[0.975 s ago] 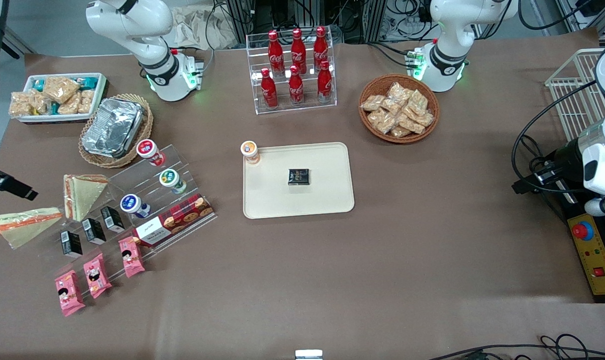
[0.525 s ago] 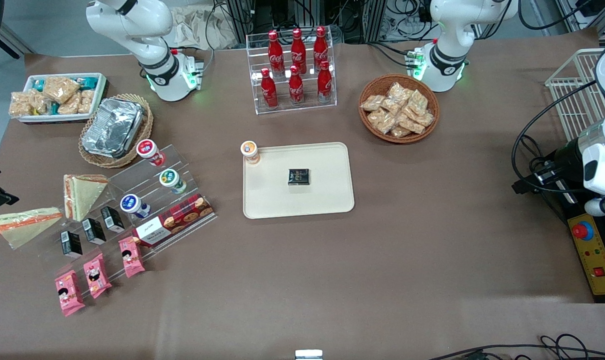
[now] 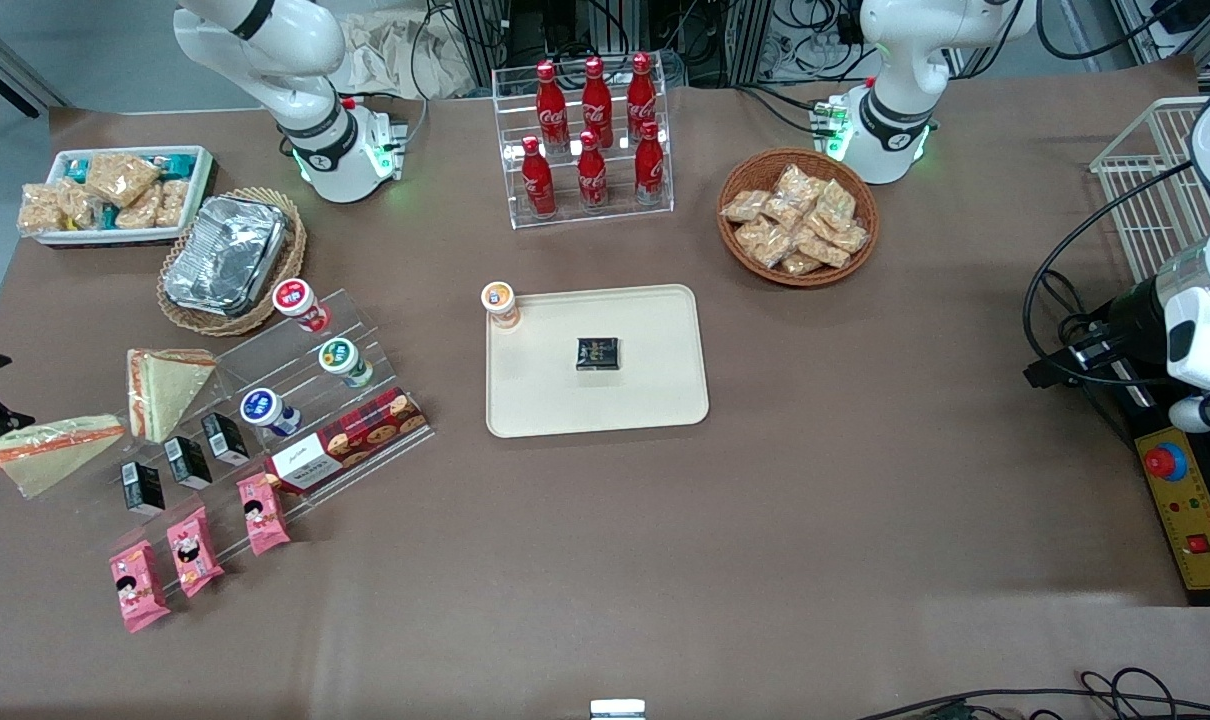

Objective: Place sandwich on tray
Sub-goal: 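Close the right gripper on the sandwich wrapper and lift it, then carry the sandwich with the right gripper over to the beige tray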

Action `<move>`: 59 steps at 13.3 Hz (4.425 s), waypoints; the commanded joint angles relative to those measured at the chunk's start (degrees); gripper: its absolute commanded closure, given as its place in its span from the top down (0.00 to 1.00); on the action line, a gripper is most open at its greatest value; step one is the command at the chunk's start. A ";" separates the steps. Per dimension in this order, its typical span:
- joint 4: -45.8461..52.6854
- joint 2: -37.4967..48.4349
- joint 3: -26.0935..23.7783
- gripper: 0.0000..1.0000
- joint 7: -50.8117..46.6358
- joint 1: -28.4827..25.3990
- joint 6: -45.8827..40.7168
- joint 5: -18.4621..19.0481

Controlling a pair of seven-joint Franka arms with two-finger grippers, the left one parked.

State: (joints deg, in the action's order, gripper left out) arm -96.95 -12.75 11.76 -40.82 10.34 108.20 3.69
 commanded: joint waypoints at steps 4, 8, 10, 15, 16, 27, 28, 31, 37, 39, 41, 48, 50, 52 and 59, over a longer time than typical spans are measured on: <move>1.15 -8.15 -0.15 1.00 -1.10 3.36 6.22 -2.80; 0.80 -11.07 -0.15 0.99 -1.28 4.07 11.50 -4.48; 0.54 -11.86 -0.15 0.96 -1.28 4.08 13.34 -4.57; 0.45 -12.21 -0.15 0.35 -0.49 4.16 14.94 -4.39; 0.45 -11.95 -0.24 0.24 -0.14 4.08 15.46 -4.31; 5.71 -6.50 -4.98 0.00 24.01 3.20 7.93 -4.39; 6.24 -6.33 -6.21 0.00 26.47 3.11 6.25 -4.22; 6.42 -5.10 -9.37 0.00 30.27 3.11 3.44 -4.13; 6.34 -2.90 -17.28 0.00 37.47 3.02 -0.35 -4.22; 6.34 -2.63 -19.57 0.00 39.67 0.49 -1.23 -3.34; 6.34 -2.72 -19.58 0.00 45.18 -3.64 -0.45 -0.89; 5.46 -3.95 -19.58 0.00 51.38 -17.70 1.84 -0.53; 5.54 -4.91 -19.58 0.00 51.37 -21.48 2.62 -0.18; 5.63 -6.32 -19.58 0.00 51.98 -25.09 3.33 0.70; 5.63 -11.24 -19.58 0.00 52.07 -36.69 7.64 3.34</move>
State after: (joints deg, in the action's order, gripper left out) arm -91.76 -22.83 -8.04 10.31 -25.11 114.79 4.78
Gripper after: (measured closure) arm 0.802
